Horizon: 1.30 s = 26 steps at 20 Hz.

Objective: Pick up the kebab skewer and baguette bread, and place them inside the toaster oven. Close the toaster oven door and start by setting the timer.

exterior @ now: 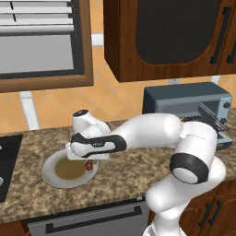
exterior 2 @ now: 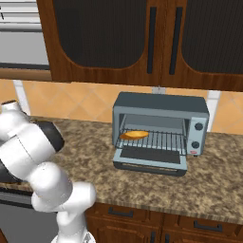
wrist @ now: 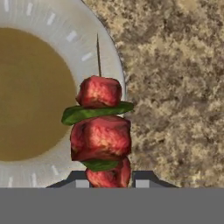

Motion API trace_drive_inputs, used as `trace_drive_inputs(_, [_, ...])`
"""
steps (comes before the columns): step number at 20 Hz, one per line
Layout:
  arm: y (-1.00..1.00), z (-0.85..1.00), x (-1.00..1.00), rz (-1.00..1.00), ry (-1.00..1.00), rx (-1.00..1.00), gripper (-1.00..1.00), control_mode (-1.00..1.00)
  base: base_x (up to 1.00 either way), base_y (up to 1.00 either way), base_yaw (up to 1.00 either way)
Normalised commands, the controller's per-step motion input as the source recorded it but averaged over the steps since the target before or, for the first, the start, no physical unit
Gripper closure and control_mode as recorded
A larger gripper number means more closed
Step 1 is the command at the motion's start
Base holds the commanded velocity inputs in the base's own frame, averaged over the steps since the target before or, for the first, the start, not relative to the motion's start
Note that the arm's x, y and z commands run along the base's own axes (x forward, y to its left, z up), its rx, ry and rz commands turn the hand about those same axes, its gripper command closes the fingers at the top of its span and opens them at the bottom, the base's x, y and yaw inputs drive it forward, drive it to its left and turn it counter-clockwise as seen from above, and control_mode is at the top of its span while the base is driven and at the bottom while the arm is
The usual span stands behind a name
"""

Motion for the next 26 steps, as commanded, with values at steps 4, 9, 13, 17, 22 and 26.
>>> trace_drive_inputs(4, [-1.00, 0.56, -0.38, -0.25, 0.00, 0.15, 1.00, -1.00, 0.00, 0.00, 0.00])
trace_drive_inputs(9, [-1.00, 0.74, -0.10, -0.31, 0.00, 0.11, 1.00, -1.00, 0.00, 0.00, 0.00])
trace_drive_inputs(13, [-0.98, 0.69, 0.00, -0.36, 0.01, 0.06, 1.00, -1.00, 0.00, 0.00, 0.00])
trace_drive_inputs(17, [-0.94, 0.54, 0.00, -0.39, 0.00, 0.03, 1.00, -1.00, 0.00, 0.00, 0.00])
trace_drive_inputs(22, [-0.91, 0.35, 0.00, -0.44, 0.00, 0.01, 1.00, -1.00, 0.00, 0.00, 0.00])
trace_drive_inputs(26, [-0.99, 0.36, -0.03, -0.31, 0.00, 0.01, 1.00, -1.00, 0.00, 0.00, 0.00])
